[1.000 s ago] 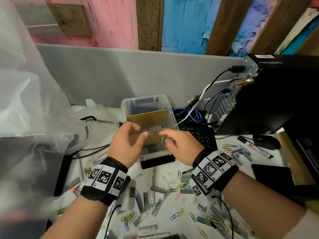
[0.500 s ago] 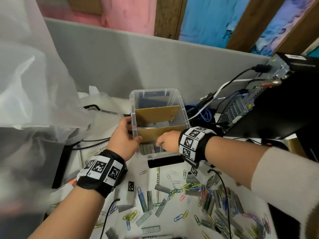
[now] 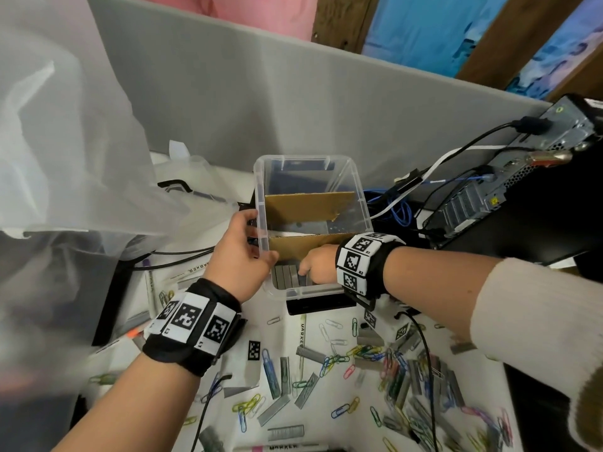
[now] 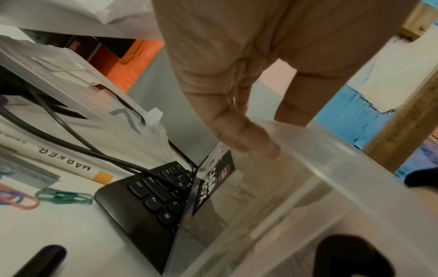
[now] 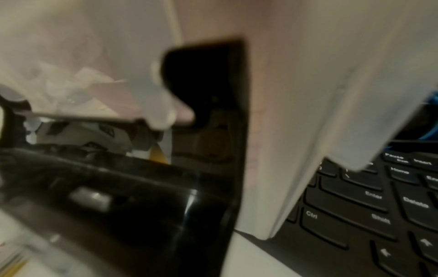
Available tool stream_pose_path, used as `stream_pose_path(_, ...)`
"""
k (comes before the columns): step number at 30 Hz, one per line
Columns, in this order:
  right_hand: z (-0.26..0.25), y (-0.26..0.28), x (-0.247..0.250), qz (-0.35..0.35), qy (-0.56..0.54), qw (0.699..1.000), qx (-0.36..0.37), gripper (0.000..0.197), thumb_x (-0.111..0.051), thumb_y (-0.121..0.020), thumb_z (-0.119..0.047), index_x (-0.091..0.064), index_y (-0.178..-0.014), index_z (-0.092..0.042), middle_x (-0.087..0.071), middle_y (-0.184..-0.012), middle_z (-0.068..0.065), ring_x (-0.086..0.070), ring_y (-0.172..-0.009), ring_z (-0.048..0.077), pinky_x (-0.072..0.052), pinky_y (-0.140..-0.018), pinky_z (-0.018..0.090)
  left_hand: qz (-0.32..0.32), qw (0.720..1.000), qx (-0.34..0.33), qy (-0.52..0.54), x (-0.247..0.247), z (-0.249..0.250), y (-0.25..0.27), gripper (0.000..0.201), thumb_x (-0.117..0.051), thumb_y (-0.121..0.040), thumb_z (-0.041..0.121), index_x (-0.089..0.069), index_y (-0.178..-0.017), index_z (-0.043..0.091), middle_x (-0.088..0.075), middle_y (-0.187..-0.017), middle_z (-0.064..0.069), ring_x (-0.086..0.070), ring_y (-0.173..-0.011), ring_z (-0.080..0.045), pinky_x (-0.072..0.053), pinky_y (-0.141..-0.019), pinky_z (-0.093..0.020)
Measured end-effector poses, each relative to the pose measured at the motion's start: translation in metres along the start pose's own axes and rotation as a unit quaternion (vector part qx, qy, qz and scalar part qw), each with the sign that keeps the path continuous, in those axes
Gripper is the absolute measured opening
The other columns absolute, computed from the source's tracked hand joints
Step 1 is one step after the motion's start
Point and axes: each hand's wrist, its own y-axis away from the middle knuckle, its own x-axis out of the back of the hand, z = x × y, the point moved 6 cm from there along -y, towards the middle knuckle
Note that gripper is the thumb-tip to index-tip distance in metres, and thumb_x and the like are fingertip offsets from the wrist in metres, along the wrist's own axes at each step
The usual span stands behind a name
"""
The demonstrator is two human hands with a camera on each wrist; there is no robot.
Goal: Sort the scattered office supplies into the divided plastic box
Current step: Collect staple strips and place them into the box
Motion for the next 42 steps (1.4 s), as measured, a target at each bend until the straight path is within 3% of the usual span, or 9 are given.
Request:
stream_pose_path(5,-0.002,-0.016,-0.012,-0.063,-0.034,0.997,-0.009,0.04,-0.035,-0.1,-0.004,-0.039,-0.139,0.005,-0.042,-0.143,0.019,-0.041,-0.131,0.029,-0.027,-0.101,0.027,-0.001,1.0,-0.004,0.005,0.0,0.0,0.0,0.062,-0.066,-0.083,0.002,-0.037,-0.135,0.021,-0.055,-0.102,0.008,-0.064,-0.083,-0.018,-0.057,-0.075,-0.045)
stream_pose_path(8,-0.003,-0.009,-0.007,-0.038,-0.082,0.996,0.003,0.037,-0.039,-0.1,-0.009,-0.05,-0.133,0.0,-0.048,-0.139,0.017,-0.046,-0.127,0.03,-0.035,-0.104,0.032,-0.001,1.0,-0.006,0.004,0.0,0.0,-0.001,0.063,-0.067,-0.083,0.002,-0.036,-0.135,0.02,-0.054,-0.1,0.009,-0.063,-0.081,-0.017,-0.057,-0.075,-0.045)
stream_pose_path(13,0.001,0.003,0.0,0.052,-0.122,0.991,0.029,0.032,-0.05,-0.093,-0.012,-0.061,-0.123,-0.014,-0.06,-0.124,0.01,-0.057,-0.115,0.027,-0.045,-0.091,0.032,-0.002,1.0,-0.007,-0.008,0.0,0.0,-0.002,0.064,-0.068,-0.082,0.003,-0.036,-0.135,0.021,-0.054,-0.1,0.008,-0.064,-0.084,-0.018,-0.057,-0.076,-0.047)
stream_pose_path(25,0.003,0.021,0.01,0.104,-0.145,0.984,0.028,0.03,-0.048,-0.092,-0.015,-0.062,-0.118,-0.009,-0.062,-0.118,0.012,-0.059,-0.109,0.03,-0.047,-0.087,0.034,0.009,0.999,-0.005,-0.046,0.0,0.005,0.0,0.065,-0.068,-0.082,0.004,-0.036,-0.136,0.021,-0.054,-0.105,0.003,-0.064,-0.088,-0.022,-0.056,-0.077,-0.049)
stream_pose_path(29,0.001,0.034,0.017,0.126,-0.142,0.981,0.036,0.028,-0.045,-0.094,-0.018,-0.063,-0.114,-0.009,-0.064,-0.115,0.013,-0.052,-0.087,0.02,-0.047,-0.082,0.032,0.019,0.995,-0.018,-0.092,0.002,0.01,0.004,0.065,-0.069,-0.082,0.008,-0.037,-0.137,0.019,-0.053,-0.117,-0.003,-0.063,-0.093,-0.022,-0.054,-0.086,-0.045)
stream_pose_path(33,-0.001,0.062,0.026,0.127,-0.119,0.983,0.06,0.031,-0.04,-0.098,-0.016,-0.063,-0.114,-0.004,-0.063,-0.115,0.01,-0.056,-0.097,0.023,-0.041,-0.074,0.022,0.084,0.961,-0.109,-0.239,0.005,0.031,0.018,0.06,-0.068,-0.081,0.02,-0.041,-0.135,0.017,-0.042,-0.131,-0.008,-0.045,-0.119,-0.028,-0.038,-0.104,-0.037)
stream_pose_path(36,0.005,0.093,0.034,0.231,-0.17,0.955,0.078,0.018,-0.054,-0.09,-0.014,-0.065,-0.103,-0.009,-0.058,-0.096,-0.001,-0.057,-0.095,0.018,-0.04,-0.079,0.022,0.107,0.929,-0.224,-0.275,0.0,0.061,0.039,0.039,-0.066,-0.081,0.018,-0.056,-0.118,0.015,-0.048,-0.119,-0.004,-0.043,-0.112,-0.024,-0.03,-0.092,-0.022)
stream_pose_path(39,0.016,0.124,0.027,0.346,-0.233,0.902,0.113,0.011,-0.063,-0.079,-0.006,-0.062,-0.089,-0.012,-0.049,-0.086,-0.005,-0.046,-0.069,0.003,-0.04,-0.072,0.021,0.02,0.921,-0.318,-0.223,-0.017,0.077,0.059,0.017,-0.06,-0.082,0.016,-0.061,-0.099,0.015,-0.054,-0.099,0.003,-0.053,-0.09,-0.015,-0.041,-0.079,-0.024)
stream_pose_path(42,0.026,0.152,0.003,0.41,-0.292,0.857,0.113,0.012,-0.057,-0.076,0.001,-0.061,-0.079,-0.009,-0.049,-0.075,-0.007,-0.042,-0.062,-0.001,-0.039,-0.063,0.019,-0.112,0.912,-0.343,-0.194,-0.045,0.071,0.081,0.009,-0.062,-0.084,0.01,-0.063,-0.09,0.017,-0.057,-0.086,0.007,-0.054,-0.075,-0.003,-0.047,-0.07,-0.018)
